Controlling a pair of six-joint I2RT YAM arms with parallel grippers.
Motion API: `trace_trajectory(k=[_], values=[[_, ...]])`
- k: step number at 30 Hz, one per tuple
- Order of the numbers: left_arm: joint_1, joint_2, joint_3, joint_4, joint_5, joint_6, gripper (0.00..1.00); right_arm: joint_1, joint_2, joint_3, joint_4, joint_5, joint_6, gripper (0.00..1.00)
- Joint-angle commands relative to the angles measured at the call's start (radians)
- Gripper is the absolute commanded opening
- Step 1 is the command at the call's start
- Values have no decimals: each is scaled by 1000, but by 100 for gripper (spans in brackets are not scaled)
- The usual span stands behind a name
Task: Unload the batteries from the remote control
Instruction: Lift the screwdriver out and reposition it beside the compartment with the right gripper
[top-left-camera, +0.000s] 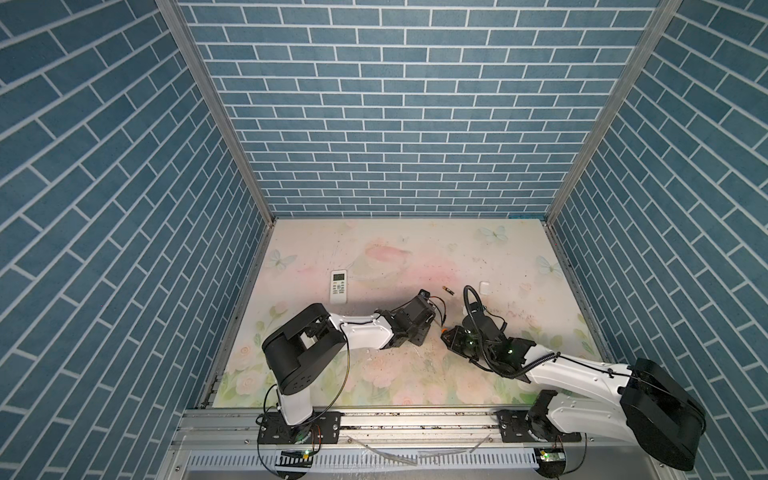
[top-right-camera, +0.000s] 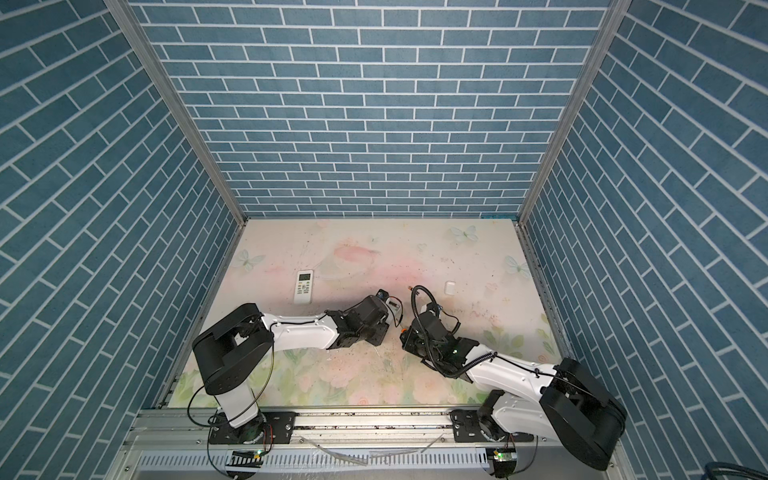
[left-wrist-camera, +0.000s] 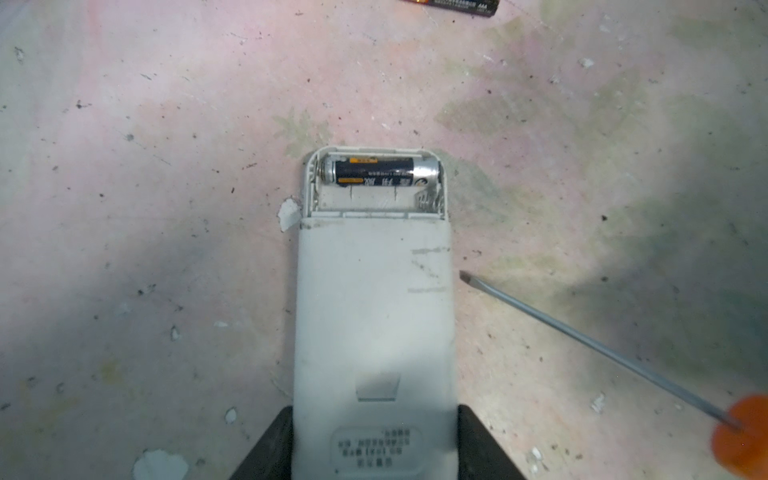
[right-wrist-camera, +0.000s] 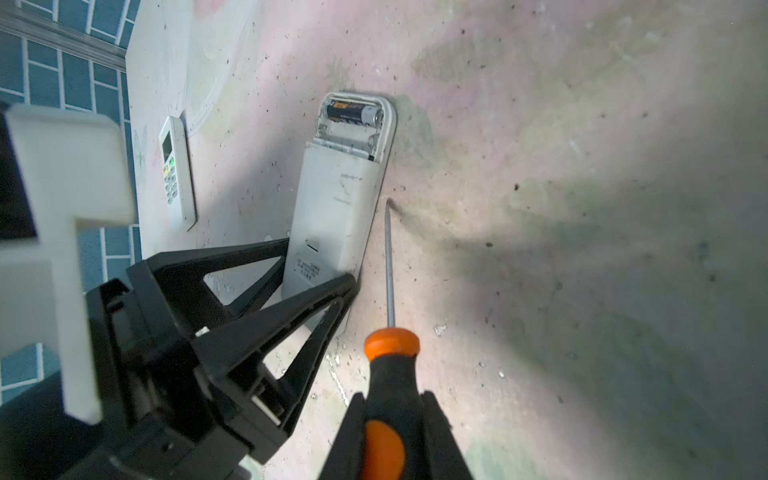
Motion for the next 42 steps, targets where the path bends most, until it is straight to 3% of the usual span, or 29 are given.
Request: trace_trajectory(k=[1,11,28,42], values=[[-18,104,-96,-268,175,-39,54,7,12,28,-82,-6,-1,0],[-18,107,-96,-267,180,-43,54,3,-62,95,-221,108,-36,0],[-18,107,-100,-258,191,-46,54,-24,82,153,18,73,-68,0],[-17,102,-117,-254,193,-37,54,-42,29,208,-178,69,-118,0]])
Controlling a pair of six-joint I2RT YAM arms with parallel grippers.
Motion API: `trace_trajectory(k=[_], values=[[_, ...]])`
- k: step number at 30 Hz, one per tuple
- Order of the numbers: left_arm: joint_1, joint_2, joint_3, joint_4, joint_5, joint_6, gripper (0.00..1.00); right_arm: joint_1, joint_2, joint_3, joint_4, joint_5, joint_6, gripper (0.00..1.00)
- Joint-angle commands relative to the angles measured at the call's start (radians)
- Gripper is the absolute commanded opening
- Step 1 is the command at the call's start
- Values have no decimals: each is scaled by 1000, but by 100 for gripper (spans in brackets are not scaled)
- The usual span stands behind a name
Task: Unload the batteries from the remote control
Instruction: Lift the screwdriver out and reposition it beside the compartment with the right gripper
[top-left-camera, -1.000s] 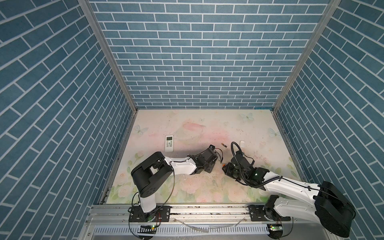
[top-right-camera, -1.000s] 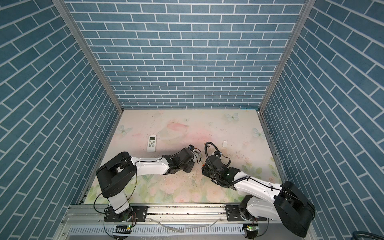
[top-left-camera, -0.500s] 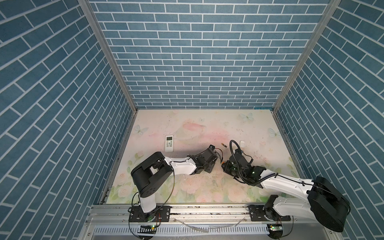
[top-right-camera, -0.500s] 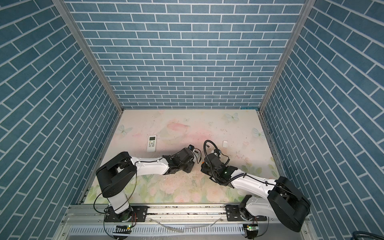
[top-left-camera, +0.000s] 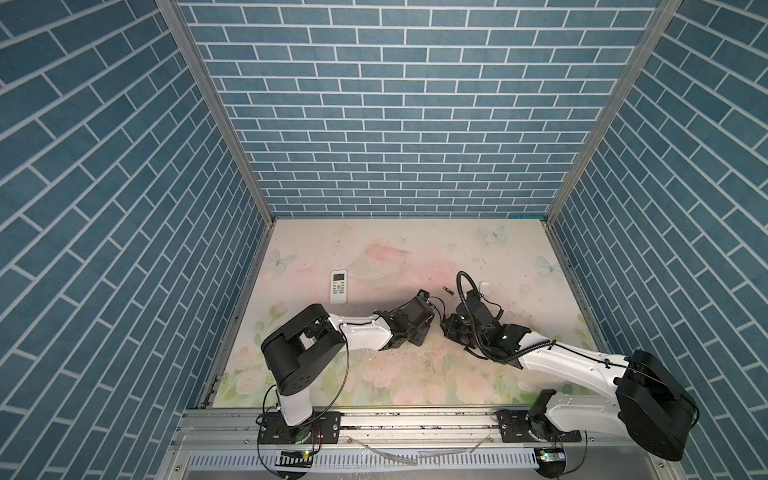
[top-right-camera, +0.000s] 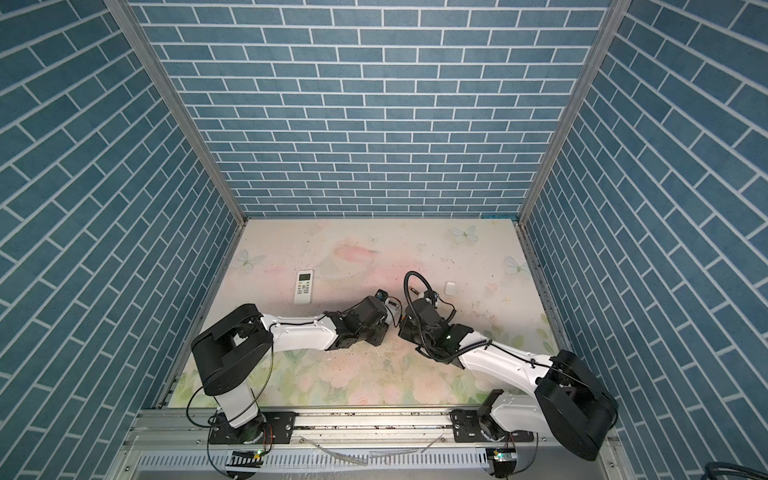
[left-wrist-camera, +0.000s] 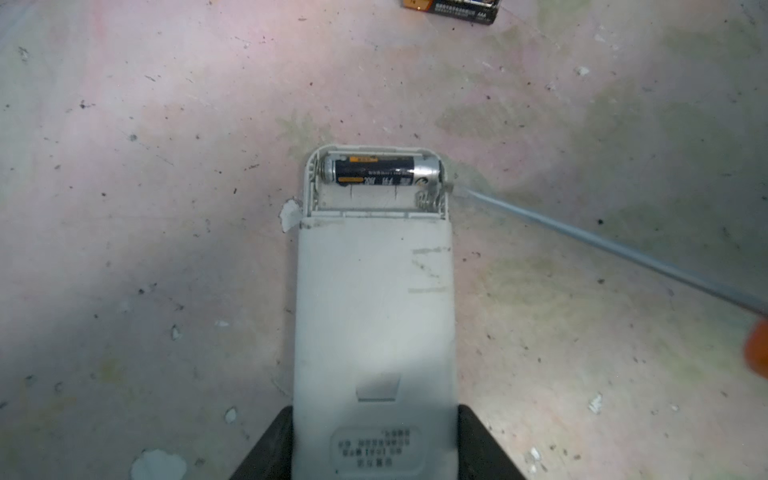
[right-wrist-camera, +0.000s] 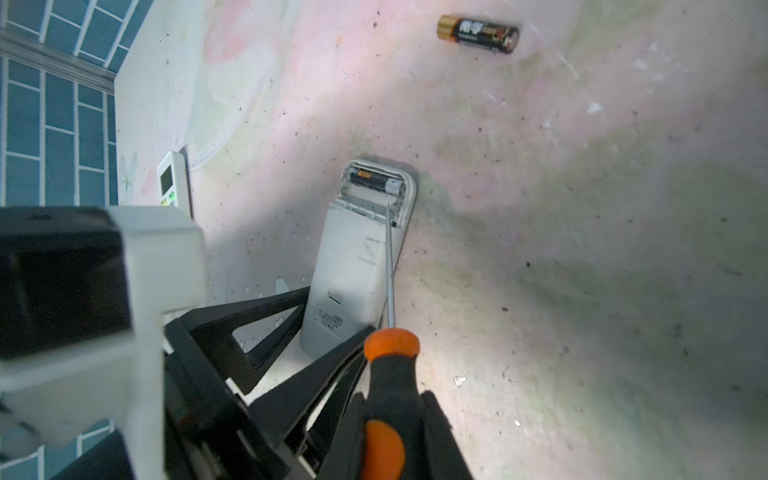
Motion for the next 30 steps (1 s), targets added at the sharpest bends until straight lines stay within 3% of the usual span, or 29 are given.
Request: trace_trajectory(k=[1,13,30], values=[[-17,108,-99,-283,189,-27,54,-14,-30,47,-70,-8,-41,0],[-18,91,-104,-315,153,20,52,-58,1,59,-98,-89,-70,0],[-18,94,-107,-310,159,14,52,-72,15,56,-58,-92,-74,0]])
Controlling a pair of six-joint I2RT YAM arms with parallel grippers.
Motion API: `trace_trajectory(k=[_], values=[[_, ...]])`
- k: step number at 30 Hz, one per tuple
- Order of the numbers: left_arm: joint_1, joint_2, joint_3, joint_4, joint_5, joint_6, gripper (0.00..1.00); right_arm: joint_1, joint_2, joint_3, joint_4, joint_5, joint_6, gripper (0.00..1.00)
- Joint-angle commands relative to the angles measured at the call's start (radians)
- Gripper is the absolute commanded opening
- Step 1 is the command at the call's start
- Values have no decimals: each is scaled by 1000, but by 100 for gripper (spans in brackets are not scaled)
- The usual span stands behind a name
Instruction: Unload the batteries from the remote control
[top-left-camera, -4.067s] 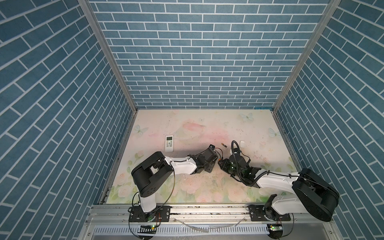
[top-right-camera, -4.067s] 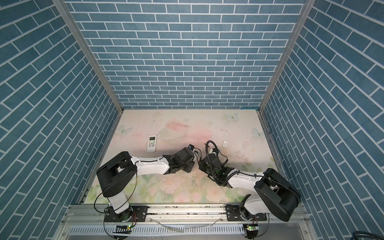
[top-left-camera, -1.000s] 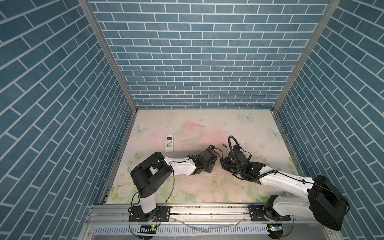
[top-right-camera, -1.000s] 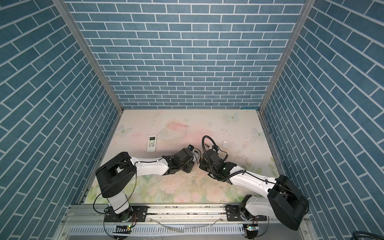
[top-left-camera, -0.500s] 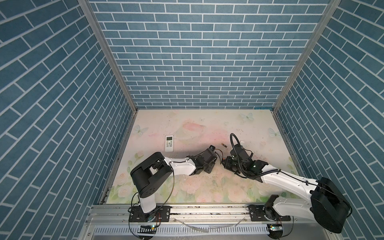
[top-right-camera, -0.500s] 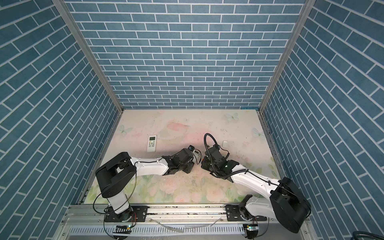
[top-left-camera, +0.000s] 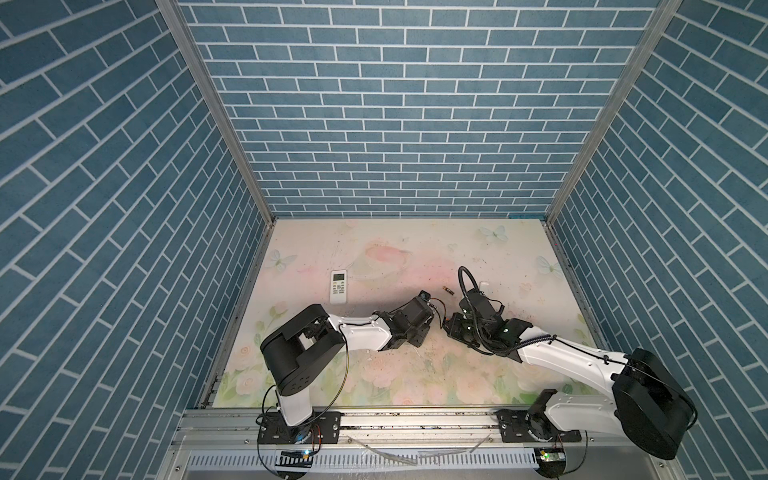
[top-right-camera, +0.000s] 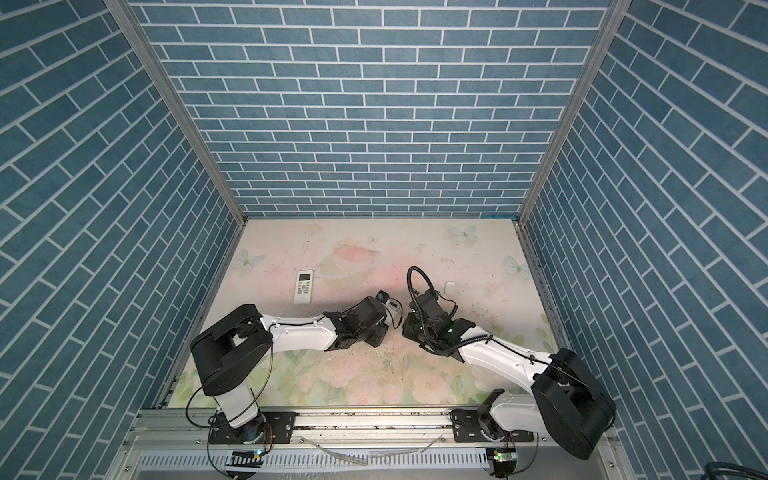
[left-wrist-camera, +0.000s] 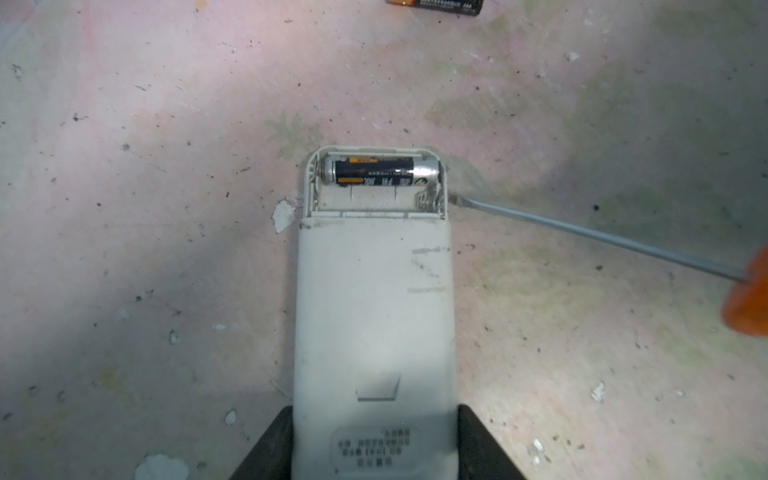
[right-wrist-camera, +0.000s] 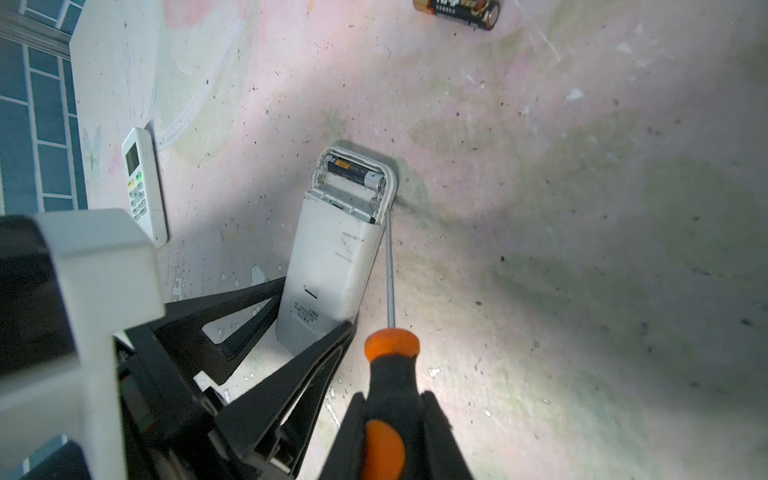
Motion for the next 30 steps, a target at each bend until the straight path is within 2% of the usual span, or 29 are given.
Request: trace_trajectory(k=[1,10,20,30], values=[[-17,104,-98,-316,156,-30,52,-3,-20,40,8,2,-21,0],[-17,108,-96,-309,159,-33,52,-3,-24,77,11,-4,-31,0],[-17,102,-99,-308,156,-38,52,-1,92,29,169,-52,22,0],[-17,106,-97,-304,155,-43,52,8,60,-17,159,-37,57,0]])
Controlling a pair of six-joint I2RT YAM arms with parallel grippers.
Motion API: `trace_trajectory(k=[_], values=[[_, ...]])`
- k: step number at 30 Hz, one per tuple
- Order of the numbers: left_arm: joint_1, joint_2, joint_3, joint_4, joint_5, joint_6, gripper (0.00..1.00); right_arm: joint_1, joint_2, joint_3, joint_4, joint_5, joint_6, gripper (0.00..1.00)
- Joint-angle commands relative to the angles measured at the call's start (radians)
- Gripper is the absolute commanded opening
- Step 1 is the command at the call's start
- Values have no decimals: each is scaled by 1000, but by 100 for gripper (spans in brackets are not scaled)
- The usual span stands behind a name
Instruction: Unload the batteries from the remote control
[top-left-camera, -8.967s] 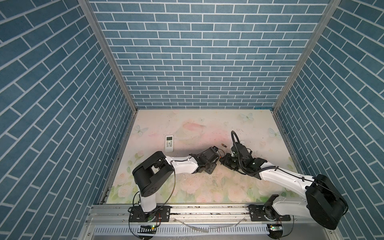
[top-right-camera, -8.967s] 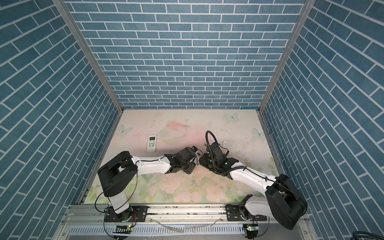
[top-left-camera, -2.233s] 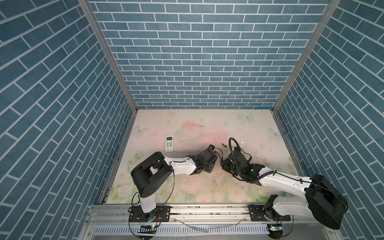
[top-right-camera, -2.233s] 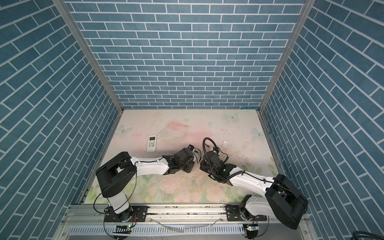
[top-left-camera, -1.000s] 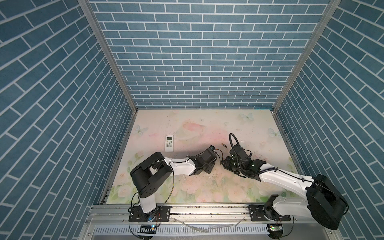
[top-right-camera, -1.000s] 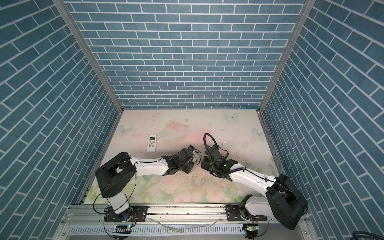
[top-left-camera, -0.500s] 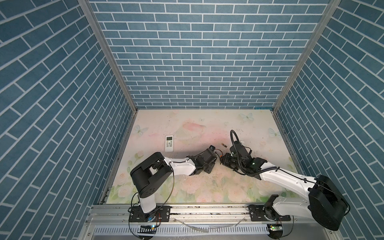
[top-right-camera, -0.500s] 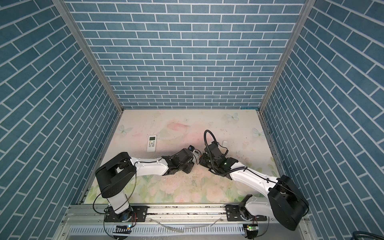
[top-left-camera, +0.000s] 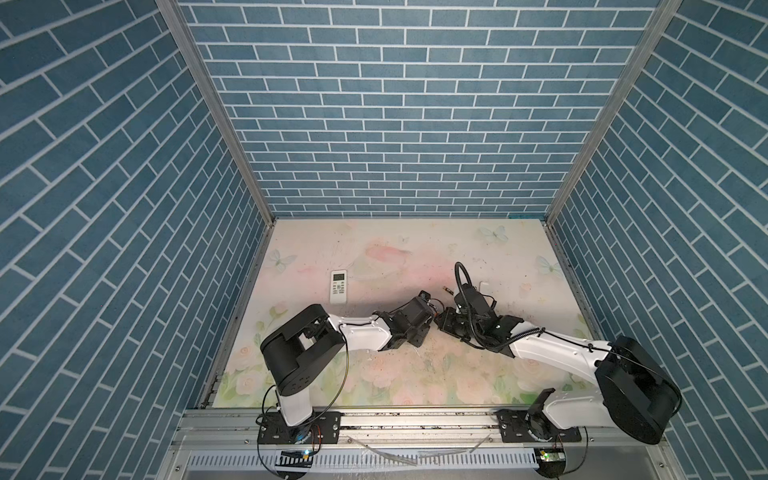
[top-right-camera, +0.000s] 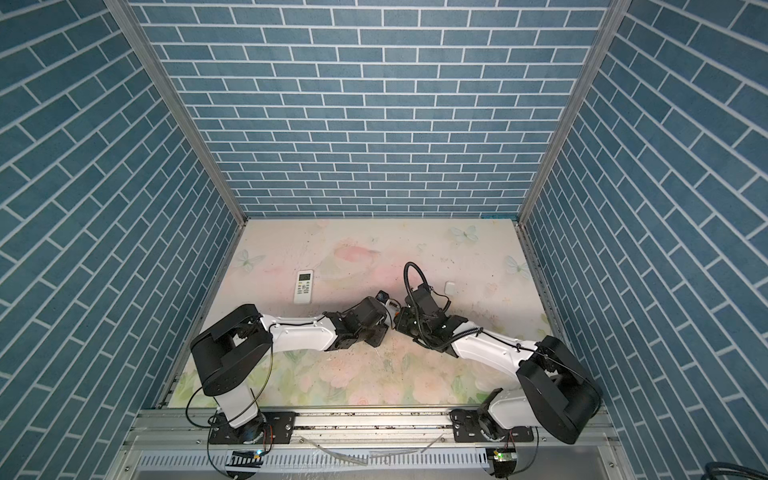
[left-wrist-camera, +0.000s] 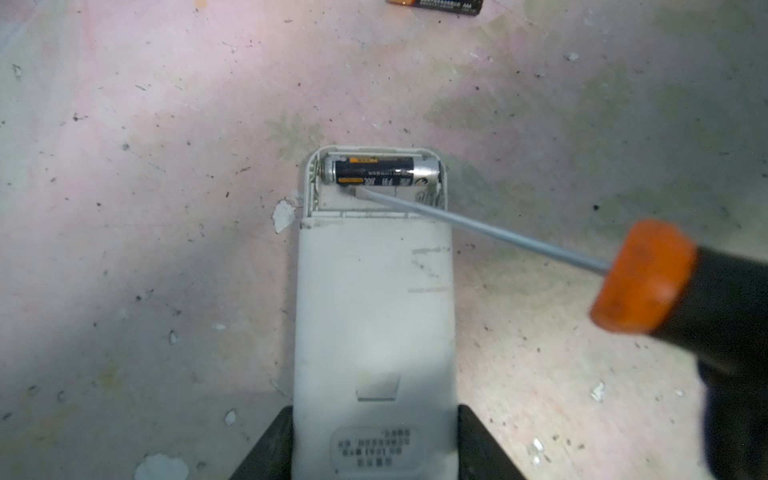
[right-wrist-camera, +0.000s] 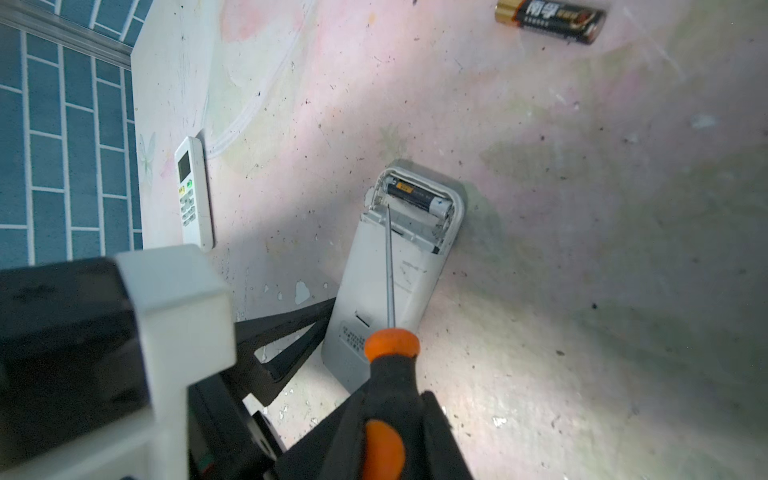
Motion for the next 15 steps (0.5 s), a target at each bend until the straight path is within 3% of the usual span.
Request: trace_trajectory(k=[1,15], values=[[-18,107,-98,-305,156,-45,52,6,-34,-42,10,14,48,0],[-18,95,-109,-294,163,-63,52,9,29,-104,133,32,133,0]])
